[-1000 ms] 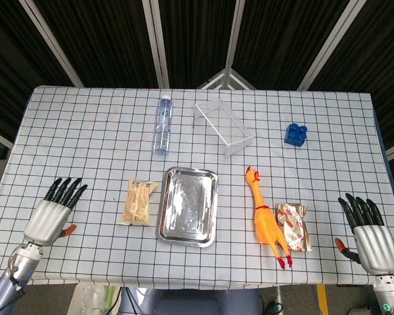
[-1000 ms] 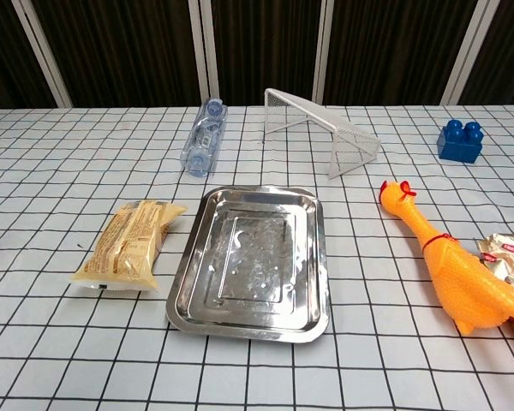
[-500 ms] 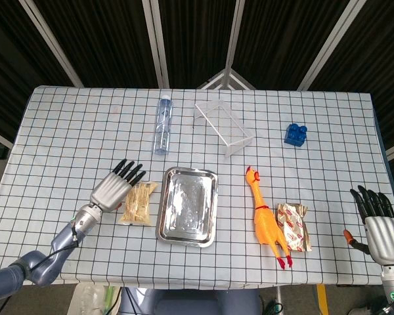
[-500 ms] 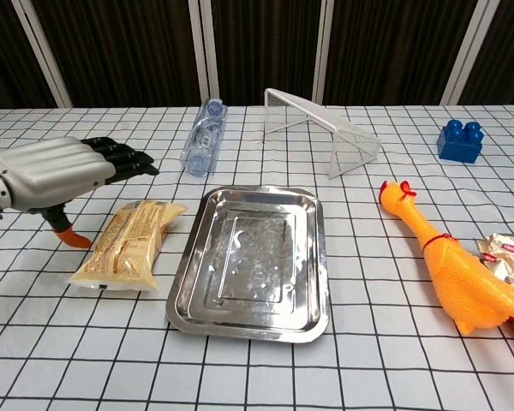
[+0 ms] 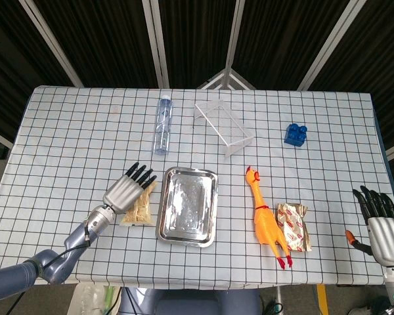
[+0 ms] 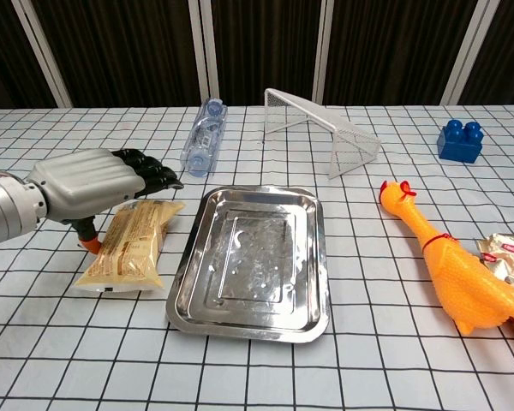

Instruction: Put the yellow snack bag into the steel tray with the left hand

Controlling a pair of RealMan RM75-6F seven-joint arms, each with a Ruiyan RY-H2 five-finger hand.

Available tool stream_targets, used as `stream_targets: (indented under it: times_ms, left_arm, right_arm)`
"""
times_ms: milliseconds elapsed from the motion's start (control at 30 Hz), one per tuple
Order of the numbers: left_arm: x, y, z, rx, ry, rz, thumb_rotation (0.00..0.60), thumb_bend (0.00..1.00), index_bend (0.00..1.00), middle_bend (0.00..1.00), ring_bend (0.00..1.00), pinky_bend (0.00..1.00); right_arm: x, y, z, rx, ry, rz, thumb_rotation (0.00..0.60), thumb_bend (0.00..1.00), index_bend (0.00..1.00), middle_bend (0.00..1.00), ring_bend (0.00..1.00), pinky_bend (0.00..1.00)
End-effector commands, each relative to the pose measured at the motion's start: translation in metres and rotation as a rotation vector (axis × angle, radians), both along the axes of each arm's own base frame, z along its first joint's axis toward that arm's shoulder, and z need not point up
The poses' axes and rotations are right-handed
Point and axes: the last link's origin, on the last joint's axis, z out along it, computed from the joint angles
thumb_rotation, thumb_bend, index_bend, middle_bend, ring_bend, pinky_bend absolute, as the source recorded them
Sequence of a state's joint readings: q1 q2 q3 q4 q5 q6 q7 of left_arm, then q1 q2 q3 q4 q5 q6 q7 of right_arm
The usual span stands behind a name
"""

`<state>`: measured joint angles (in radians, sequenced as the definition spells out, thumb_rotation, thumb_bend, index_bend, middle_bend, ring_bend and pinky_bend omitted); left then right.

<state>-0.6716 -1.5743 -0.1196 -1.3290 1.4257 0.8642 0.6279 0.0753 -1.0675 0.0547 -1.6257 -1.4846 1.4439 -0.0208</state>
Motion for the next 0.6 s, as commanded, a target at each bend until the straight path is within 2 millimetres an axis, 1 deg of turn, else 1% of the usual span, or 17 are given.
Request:
stream_targets:
  times_ms: [33, 100, 200, 300, 400, 533, 600]
  left_arm:
    - [0.002, -0.002, -0.003, -0.010, 0.005, 0.001, 0.600, 0.00, 0.20, 0.32, 0.20, 0.08]
    - [0.003, -0.002, -0.004, -0.012, 0.004, 0.005, 0.600, 0.02, 0.26, 0.42, 0.29, 0.15]
    - [0.004, -0.003, -0.005, -0.017, -0.004, 0.009, 0.600, 0.05, 0.30, 0.51, 0.37, 0.22]
    - [0.004, -0.004, -0.005, -0.018, -0.008, 0.013, 0.600, 0.07, 0.32, 0.53, 0.39, 0.23]
    - [0.007, -0.006, -0.002, -0.010, -0.018, 0.006, 0.600, 0.07, 0.33, 0.54, 0.39, 0.24]
    - [0.011, -0.011, 0.007, 0.010, -0.043, -0.020, 0.600, 0.07, 0.33, 0.53, 0.39, 0.24]
    - [0.015, -0.015, 0.015, 0.019, -0.074, -0.029, 0.600, 0.07, 0.32, 0.52, 0.39, 0.24]
  right_arm:
    - [0.000, 0.001, 0.000, 0.001, 0.000, 0.002, 0.600, 0.33, 0.00, 0.00, 0.00, 0.00]
    - [0.001, 0.001, 0.000, 0.002, 0.002, 0.003, 0.600, 0.33, 0.00, 0.00, 0.00, 0.00]
    - [0.002, 0.002, -0.001, 0.003, 0.002, 0.007, 0.600, 0.33, 0.00, 0.00, 0.00, 0.00]
    - [0.002, 0.003, -0.001, 0.004, 0.002, 0.011, 0.600, 0.33, 0.00, 0.00, 0.00, 0.00]
    - [0.003, 0.004, -0.002, 0.006, 0.003, 0.014, 0.600, 0.33, 0.00, 0.00, 0.00, 0.00]
    - [0.004, 0.004, -0.002, 0.007, 0.004, 0.016, 0.600, 0.33, 0.00, 0.00, 0.00, 0.00]
    - [0.004, 0.004, -0.003, 0.009, 0.005, 0.016, 0.600, 0.33, 0.00, 0.00, 0.00, 0.00]
